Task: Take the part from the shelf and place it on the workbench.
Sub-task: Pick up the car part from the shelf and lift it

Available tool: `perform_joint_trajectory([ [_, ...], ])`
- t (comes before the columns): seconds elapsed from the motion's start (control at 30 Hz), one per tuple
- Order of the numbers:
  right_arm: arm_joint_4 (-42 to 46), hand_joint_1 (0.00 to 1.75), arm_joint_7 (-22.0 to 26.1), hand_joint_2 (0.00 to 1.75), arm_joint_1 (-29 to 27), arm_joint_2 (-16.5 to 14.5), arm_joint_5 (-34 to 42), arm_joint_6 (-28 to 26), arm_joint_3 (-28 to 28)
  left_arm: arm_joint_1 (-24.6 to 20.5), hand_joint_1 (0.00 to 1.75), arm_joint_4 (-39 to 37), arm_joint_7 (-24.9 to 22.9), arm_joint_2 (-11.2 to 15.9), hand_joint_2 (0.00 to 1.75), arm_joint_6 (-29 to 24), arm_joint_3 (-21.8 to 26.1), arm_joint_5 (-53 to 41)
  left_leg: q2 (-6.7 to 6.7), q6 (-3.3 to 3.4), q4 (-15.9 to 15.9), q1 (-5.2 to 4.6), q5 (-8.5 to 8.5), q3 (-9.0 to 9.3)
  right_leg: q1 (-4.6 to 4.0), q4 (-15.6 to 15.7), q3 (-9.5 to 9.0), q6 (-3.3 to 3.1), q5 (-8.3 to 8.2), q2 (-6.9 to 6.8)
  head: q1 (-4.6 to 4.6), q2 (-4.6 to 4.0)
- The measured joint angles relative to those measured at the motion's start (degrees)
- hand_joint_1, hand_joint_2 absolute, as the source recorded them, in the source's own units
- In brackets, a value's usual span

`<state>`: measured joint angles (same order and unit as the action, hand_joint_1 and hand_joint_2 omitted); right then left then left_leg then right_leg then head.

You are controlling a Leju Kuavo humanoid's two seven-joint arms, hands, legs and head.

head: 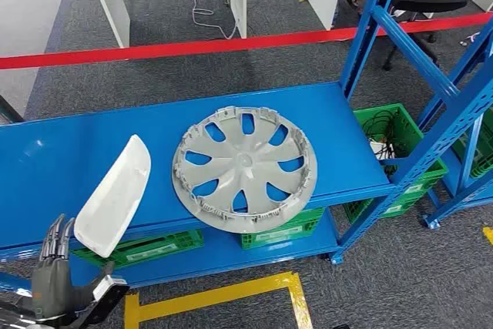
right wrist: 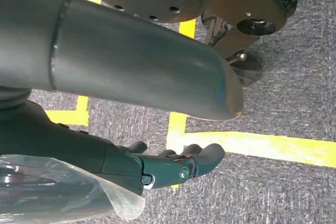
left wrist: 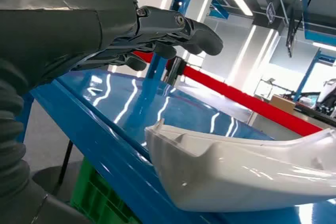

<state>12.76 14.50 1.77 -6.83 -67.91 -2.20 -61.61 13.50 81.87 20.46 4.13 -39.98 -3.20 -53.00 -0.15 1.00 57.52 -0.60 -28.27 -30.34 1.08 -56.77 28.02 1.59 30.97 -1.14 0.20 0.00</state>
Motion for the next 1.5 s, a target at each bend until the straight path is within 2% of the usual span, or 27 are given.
perform_joint_trajectory([
  [0.57, 0.00, 0.00, -0.17, 0.00, 0.00, 1.20, -1.14, 0.71, 0.30, -5.79, 0.00, -8.15, -2.29, 3.23, 1.75, 0.18, -0.36, -2.92, 0.00, -0.01, 0.00, 0.00, 0.01, 0.00, 0.00, 0.00, 0.00, 0.00, 0.00, 0.00, 0.00, 0.00],
  [0.87, 0.00, 0.00, -0.25, 0.00, 0.03, 1.39, -1.64, 0.71, 0.63, -7.25, 0.00, -9.81, -3.07, 4.12, 1.75, 0.36, -1.97, -4.94, 0.00, -0.01, 0.00, 0.00, 0.01, 0.00, 0.00, 0.00, 0.00, 0.01, -0.01, 0.01, 0.00, 0.00],
  [1.23, -0.08, 0.00, -0.34, 0.00, 0.14, 1.47, -2.22, 0.71, 1.10, -8.69, 0.00, -9.66, -4.02, 4.49, 1.75, 1.13, -6.83, -8.64, 0.00, -0.01, 0.00, 0.00, 0.01, 0.00, 0.00, 0.00, 0.00, 0.02, -0.02, 0.01, 0.01, 0.00],
  [1.3, -0.09, 0.00, -0.33, 0.00, 0.15, 1.47, -2.25, 0.70, 1.26, -8.76, 0.18, -9.27, -4.06, 4.47, 1.75, 1.19, -7.81, -8.80, 0.00, -0.01, 0.01, 0.00, 0.01, 0.00, 0.00, 0.00, 0.00, 0.02, -0.02, 0.01, 0.00, 0.00],
  [1.37, -0.10, 0.00, -0.32, 0.00, 0.16, 1.47, -2.31, 0.69, 1.43, -8.80, 1.06, -8.92, -4.17, 4.45, 1.75, 1.28, -8.70, -8.85, 0.00, -0.01, 0.01, 0.00, 0.01, 0.00, 0.00, 0.00, 0.00, 0.02, -0.02, 0.01, -0.01, 0.00],
  [1.43, -0.11, 0.00, -0.30, 0.00, 0.17, 1.47, -2.42, 0.68, 1.52, -8.84, 1.75, -8.70, -4.39, 4.45, 1.75, 1.42, -9.57, -8.85, 0.00, -0.01, 0.01, 0.00, 0.01, 0.00, 0.00, 0.00, 0.00, 0.02, -0.02, 0.01, -0.01, 0.00],
  [1.5, -0.13, 0.00, -0.26, 0.00, 0.18, 1.47, -2.53, 0.67, 1.66, -8.88, 1.75, -8.62, -4.75, 4.46, 1.75, 1.68, -10.29, -8.82, 0.00, -0.01, 0.01, 0.00, 0.01, 0.00, 0.00, 0.00, 0.00, 0.02, -0.02, 0.01, 0.00, 0.00],
])
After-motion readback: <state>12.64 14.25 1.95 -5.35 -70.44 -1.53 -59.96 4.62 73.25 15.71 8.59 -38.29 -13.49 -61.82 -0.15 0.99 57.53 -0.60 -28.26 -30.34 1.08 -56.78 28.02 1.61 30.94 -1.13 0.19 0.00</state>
